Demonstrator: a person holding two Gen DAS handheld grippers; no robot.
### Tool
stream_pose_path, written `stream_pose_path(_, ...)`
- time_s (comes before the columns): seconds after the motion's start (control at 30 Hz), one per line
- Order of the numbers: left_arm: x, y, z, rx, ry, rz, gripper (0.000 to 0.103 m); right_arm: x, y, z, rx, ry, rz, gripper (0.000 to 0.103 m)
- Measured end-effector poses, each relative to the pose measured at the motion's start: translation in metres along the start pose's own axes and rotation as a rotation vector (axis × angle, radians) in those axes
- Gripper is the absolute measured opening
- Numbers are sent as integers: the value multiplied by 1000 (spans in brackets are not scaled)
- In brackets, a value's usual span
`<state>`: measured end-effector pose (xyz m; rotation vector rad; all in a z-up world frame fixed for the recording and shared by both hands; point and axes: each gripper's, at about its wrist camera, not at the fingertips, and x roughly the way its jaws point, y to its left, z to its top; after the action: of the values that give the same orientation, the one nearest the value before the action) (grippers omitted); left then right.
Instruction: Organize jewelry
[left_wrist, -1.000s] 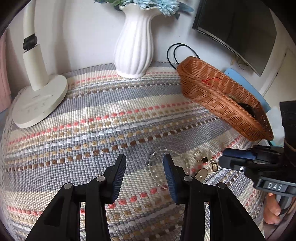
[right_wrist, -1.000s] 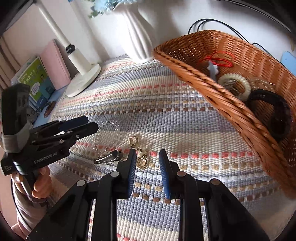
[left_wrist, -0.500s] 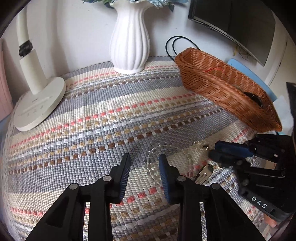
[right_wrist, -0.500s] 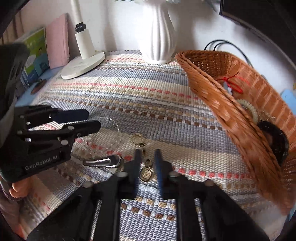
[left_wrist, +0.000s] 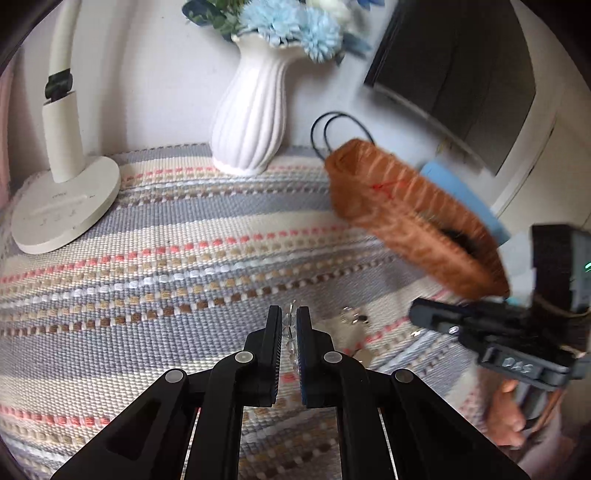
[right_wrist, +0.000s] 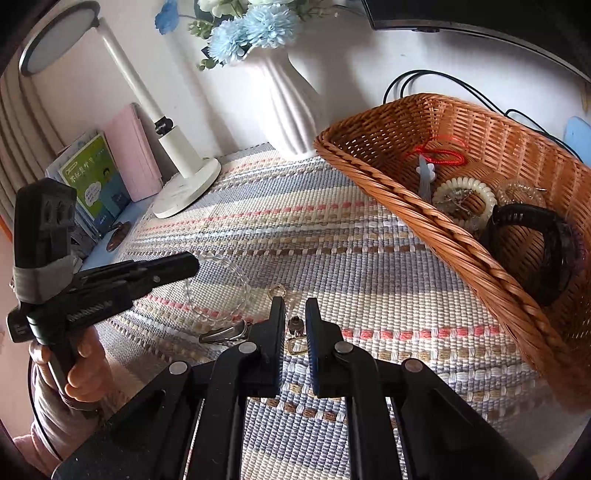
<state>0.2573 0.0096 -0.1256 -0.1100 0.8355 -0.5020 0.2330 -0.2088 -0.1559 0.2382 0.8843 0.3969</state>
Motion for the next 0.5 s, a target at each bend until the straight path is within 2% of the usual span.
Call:
stream_pose_path(0.3,-25,-4,4,-15,-100,-70,8,-2,23,-7,-103,-25,-88,13)
stream_pose_path(0.43,-36,-16,9,-18,-100,-111,8,-3,30,-9,-131,-34,-110,13)
stream_pose_path(0.5,-43,-27,14,10,-111,-102,8,-7,30,-10,-133,-44,-110,13)
